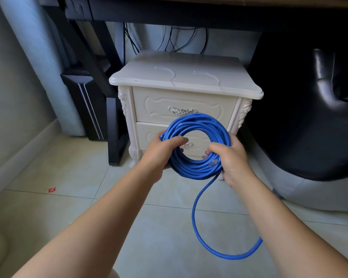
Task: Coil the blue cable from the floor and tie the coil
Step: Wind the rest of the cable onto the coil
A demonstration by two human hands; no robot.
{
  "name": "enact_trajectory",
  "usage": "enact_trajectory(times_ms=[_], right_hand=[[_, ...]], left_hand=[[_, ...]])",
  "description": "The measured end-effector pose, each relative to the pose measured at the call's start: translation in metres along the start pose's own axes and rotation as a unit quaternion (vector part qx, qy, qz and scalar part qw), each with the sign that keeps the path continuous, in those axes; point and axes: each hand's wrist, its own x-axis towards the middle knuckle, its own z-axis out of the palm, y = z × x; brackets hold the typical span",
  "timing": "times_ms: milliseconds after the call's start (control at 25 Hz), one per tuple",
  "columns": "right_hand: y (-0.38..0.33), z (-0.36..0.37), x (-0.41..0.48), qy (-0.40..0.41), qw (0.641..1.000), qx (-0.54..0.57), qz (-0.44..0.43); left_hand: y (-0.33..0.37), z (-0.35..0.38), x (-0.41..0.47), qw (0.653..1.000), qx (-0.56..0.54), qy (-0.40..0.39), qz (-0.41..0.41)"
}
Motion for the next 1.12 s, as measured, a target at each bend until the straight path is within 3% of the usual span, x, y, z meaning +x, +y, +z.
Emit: enact_trajectory(times_ms=[80, 200, 320, 400, 520, 680, 840, 960, 1120], right_hand=[[-0.006, -0.003, 0.000, -0.017, 0.998, -0.052, -0.031], [-0.012, -0.005, -0.006, -0.065, 0.971, -0.207, -0.096], [-0.008, 0.001, -0.014, -0.126, 0.931, -0.314, -0.138], [-0.006, 0.002, -0.017, -0.132, 0.924, -0.327, -0.148], [-0.009, 0.003, -0.018, -0.122, 0.926, -0.318, -0.166], [-0.018, 0.003, -0.017, -0.093, 0.937, -0.291, -0.171], [-0.019, -0.003, -0.012, -0.099, 0.969, -0.182, -0.133], [-0.012, -0.003, -0.012, -0.103, 0.984, -0.102, -0.105], [-0.003, 0.001, -0.014, -0.077, 0.987, -0.095, -0.108]], left_hand=[[0.007, -0.007, 0.002, 0.993, 0.088, -0.019, 0.072], [0.013, -0.011, -0.001, 0.941, 0.273, -0.064, 0.190], [0.012, -0.009, -0.006, 0.889, 0.382, -0.118, 0.223], [0.010, -0.008, -0.007, 0.878, 0.405, -0.123, 0.226], [0.010, -0.006, -0.007, 0.892, 0.380, -0.095, 0.224], [0.009, -0.002, -0.008, 0.937, 0.258, -0.078, 0.223], [0.013, 0.002, -0.008, 0.968, 0.158, -0.037, 0.193], [0.014, 0.004, -0.006, 0.981, 0.109, -0.009, 0.158], [0.014, 0.005, -0.006, 0.993, 0.024, 0.027, 0.114]])
